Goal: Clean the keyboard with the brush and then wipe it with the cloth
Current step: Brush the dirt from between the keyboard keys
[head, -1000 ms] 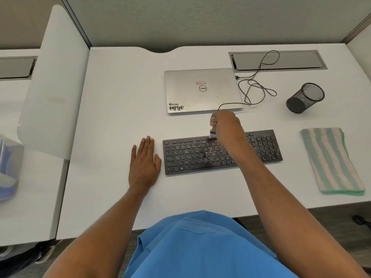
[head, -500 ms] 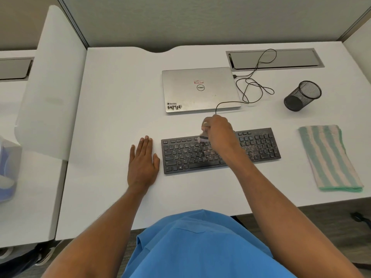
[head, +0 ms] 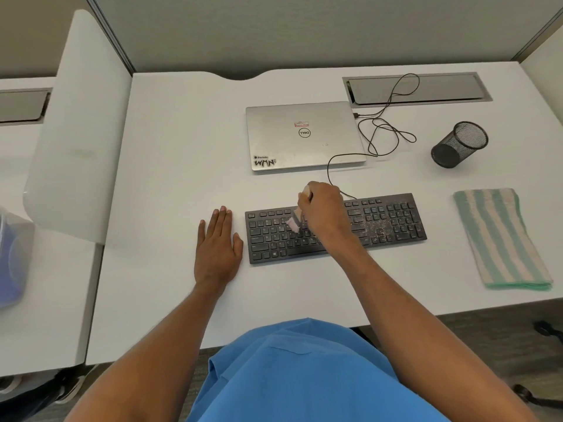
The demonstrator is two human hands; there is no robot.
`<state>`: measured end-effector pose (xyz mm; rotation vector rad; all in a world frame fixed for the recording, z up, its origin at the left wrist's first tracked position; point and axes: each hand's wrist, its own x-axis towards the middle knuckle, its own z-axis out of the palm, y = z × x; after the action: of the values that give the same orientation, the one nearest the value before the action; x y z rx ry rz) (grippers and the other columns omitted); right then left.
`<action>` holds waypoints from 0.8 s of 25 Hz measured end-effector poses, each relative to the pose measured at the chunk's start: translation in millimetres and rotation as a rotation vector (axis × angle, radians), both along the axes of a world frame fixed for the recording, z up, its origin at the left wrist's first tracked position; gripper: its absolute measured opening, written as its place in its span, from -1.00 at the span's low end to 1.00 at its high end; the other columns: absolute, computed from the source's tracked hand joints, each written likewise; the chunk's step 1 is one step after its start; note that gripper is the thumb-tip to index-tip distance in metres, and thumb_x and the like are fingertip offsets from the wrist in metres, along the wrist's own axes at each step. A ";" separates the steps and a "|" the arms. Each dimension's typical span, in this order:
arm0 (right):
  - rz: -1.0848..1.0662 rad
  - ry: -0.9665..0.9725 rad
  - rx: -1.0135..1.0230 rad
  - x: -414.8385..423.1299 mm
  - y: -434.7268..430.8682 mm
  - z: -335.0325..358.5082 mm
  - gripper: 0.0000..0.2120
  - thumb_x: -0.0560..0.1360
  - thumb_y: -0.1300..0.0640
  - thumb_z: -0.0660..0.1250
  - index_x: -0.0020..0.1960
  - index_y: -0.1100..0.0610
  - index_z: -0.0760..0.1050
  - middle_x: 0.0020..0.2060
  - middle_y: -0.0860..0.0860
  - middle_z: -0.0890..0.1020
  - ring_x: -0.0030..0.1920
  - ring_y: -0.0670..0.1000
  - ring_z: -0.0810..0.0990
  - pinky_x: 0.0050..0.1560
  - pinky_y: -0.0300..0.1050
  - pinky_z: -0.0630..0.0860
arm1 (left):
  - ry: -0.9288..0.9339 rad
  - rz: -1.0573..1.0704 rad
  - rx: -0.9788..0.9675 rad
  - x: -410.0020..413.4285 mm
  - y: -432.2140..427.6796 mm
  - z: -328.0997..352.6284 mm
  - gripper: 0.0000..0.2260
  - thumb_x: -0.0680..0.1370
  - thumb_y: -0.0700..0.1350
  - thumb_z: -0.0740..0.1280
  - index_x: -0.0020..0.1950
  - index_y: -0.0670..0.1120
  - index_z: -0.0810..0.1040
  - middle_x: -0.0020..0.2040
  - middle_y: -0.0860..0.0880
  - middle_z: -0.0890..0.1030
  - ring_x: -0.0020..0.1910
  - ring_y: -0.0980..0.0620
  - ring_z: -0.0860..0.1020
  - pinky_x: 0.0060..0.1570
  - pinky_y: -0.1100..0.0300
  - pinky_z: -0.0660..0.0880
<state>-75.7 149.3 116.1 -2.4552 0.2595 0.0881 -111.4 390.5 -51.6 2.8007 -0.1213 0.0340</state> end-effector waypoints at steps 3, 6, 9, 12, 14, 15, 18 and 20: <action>-0.025 -0.064 -0.099 1.9 -7.1 -1.2 -0.72 0.61 0.19 0.24 -0.28 0.21 0.45 -0.36 0.10 0.59 -0.37 0.01 0.62 -0.36 0.00 0.59 | -0.002 0.003 -0.003 0.6 0.2 -1.4 -0.41 0.68 0.02 0.00 0.70 -0.15 0.21 0.70 -0.08 0.20 0.70 0.01 0.10 0.69 -0.06 -0.06; -0.021 -0.089 -0.077 8.1 -3.0 -1.3 -0.69 0.59 0.17 0.24 -0.33 0.16 0.37 -0.42 0.09 0.57 -0.38 0.08 0.64 -0.38 0.09 0.59 | -0.001 0.002 -0.003 0.8 0.3 -2.2 -0.41 0.68 0.02 0.00 0.70 -0.15 0.20 0.71 -0.08 0.20 0.70 0.01 0.10 0.69 -0.06 -0.06; 0.022 -0.048 -0.125 11.6 6.3 1.5 -0.72 0.57 0.19 0.27 -0.31 0.20 0.43 -0.40 0.11 0.59 -0.35 0.12 0.62 -0.31 0.04 0.60 | 0.003 0.002 0.001 0.7 -0.3 -1.8 -0.41 0.68 0.02 0.01 0.70 -0.15 0.20 0.71 -0.07 0.20 0.70 0.01 0.09 0.69 -0.06 -0.06; 0.042 -0.029 -0.085 14.7 12.1 -5.9 -0.70 0.58 0.21 0.25 -0.33 0.19 0.39 -0.43 0.13 0.57 -0.39 0.13 0.63 -0.33 0.09 0.61 | 0.004 0.001 0.002 0.7 -1.0 -0.5 -0.41 0.68 0.02 0.01 0.70 -0.15 0.20 0.71 -0.08 0.20 0.70 0.01 0.10 0.69 -0.06 -0.07; 0.017 -0.051 -0.045 16.6 10.4 -9.0 -0.69 0.59 0.18 0.22 -0.33 0.19 0.37 -0.44 0.11 0.56 -0.41 0.10 0.63 -0.37 0.10 0.60 | 0.006 0.001 0.004 0.8 -1.2 0.3 -0.41 0.68 0.02 0.01 0.70 -0.15 0.20 0.71 -0.07 0.19 0.71 0.01 0.09 0.69 -0.04 -0.08; -0.004 -0.069 -0.042 16.5 8.6 -7.8 -0.68 0.59 0.16 0.21 -0.33 0.18 0.38 -0.44 0.10 0.56 -0.41 0.09 0.63 -0.38 0.09 0.59 | 0.005 0.001 0.005 0.4 -1.3 0.4 -0.41 0.68 0.02 0.01 0.70 -0.15 0.19 0.71 -0.07 0.19 0.71 0.01 0.09 0.69 -0.03 -0.09; -0.035 -0.087 -0.038 15.1 2.5 -1.6 -0.70 0.59 0.19 0.24 -0.32 0.22 0.43 -0.40 0.10 0.59 -0.35 0.10 0.61 -0.35 0.02 0.56 | 0.004 0.003 0.008 0.1 -0.1 -0.2 -0.41 0.69 0.02 0.01 0.70 -0.15 0.19 0.71 -0.07 0.19 0.71 0.01 0.09 0.69 -0.04 -0.09; -0.001 -0.061 -0.048 13.6 2.8 -0.4 -0.70 0.58 0.21 0.26 -0.31 0.25 0.45 -0.40 0.10 0.62 -0.37 0.07 0.62 -0.37 -0.03 0.56 | 0.002 0.002 0.003 -0.1 -0.3 -0.7 -0.41 0.68 0.02 0.01 0.70 -0.15 0.19 0.71 -0.07 0.19 0.71 0.01 0.09 0.69 -0.05 -0.08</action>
<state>-62.1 152.1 115.8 -2.5011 0.2384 0.0068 -111.6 390.2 -52.3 2.8041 -0.1182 0.0320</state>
